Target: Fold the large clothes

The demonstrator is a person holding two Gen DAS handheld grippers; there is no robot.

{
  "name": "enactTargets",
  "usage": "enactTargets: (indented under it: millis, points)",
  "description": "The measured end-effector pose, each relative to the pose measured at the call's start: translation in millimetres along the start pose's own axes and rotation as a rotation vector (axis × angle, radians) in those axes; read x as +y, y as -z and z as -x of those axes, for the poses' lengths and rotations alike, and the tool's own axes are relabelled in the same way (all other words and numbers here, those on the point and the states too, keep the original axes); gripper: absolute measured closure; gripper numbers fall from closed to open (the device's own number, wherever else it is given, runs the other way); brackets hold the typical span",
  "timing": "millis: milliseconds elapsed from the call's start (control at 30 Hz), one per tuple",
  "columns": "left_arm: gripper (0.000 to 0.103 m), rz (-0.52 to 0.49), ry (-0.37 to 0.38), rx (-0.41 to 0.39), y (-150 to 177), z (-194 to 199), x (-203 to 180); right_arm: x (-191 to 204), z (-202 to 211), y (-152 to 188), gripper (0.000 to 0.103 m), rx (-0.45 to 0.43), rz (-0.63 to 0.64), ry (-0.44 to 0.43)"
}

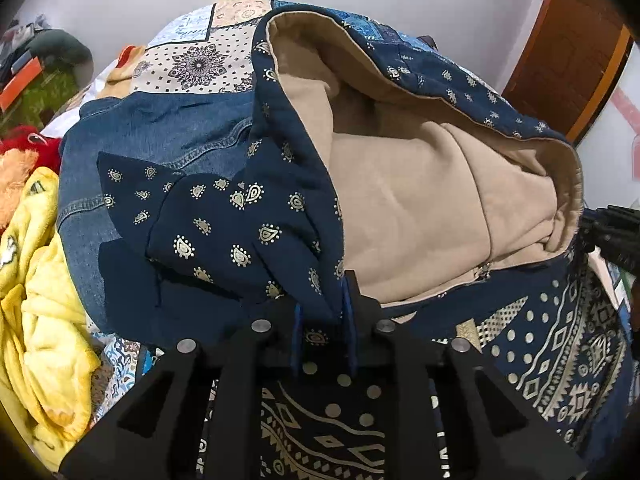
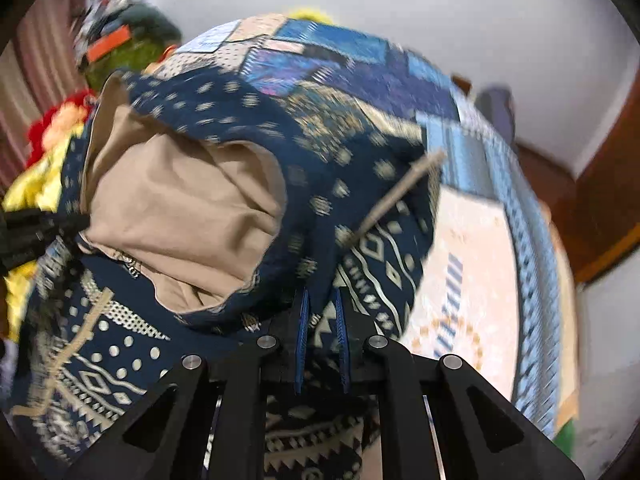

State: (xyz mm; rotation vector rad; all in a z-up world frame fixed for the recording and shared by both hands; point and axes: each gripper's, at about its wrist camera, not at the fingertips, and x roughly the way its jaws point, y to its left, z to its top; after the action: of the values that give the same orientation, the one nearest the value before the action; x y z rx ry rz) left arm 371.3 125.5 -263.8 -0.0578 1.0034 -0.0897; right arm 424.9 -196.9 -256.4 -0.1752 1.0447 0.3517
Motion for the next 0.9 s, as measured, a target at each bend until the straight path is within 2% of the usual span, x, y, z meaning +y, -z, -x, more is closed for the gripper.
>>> enactTargets:
  millis: [67,100,133,200,333,400,600,667,767,833,900]
  points:
    - [0.076,0.002,-0.005,0.002,2,0,1,-13,-2,0,0.095,0.03,-0.041,-0.025]
    - [0.067,0.008,-0.009,0.003,2,0,3,-18,-4,2,0.095,0.044,-0.044,-0.049]
    - [0.048,0.018,-0.033,0.003,1,-1,6,-21,-7,3,0.095,0.053,-0.041,-0.061]
    - [0.03,0.065,-0.08,-0.003,4,-1,16,-23,-6,5,0.095,0.054,-0.048,-0.068]
    - [0.03,0.164,0.024,0.015,10,11,35,-20,6,6,0.094,0.057,-0.06,-0.038]
    - [0.03,0.162,0.044,0.006,7,24,37,-13,22,4,0.094,0.034,-0.037,-0.036]
    - [0.028,0.036,-0.036,-0.085,-22,68,22,2,56,-8,0.094,-0.052,0.041,-0.026]
    - [0.028,0.008,-0.03,-0.088,-35,71,20,1,62,-11,0.094,-0.072,0.027,-0.051]
    - [0.028,0.016,0.046,-0.097,-55,71,12,-3,61,-15,0.094,-0.088,-0.023,-0.087]
    - [0.028,0.042,0.133,-0.101,-68,66,4,-7,57,-17,0.094,-0.085,-0.048,-0.115]
    - [0.028,0.053,0.19,-0.099,-78,59,-5,-8,51,-17,0.094,-0.08,-0.058,-0.115]
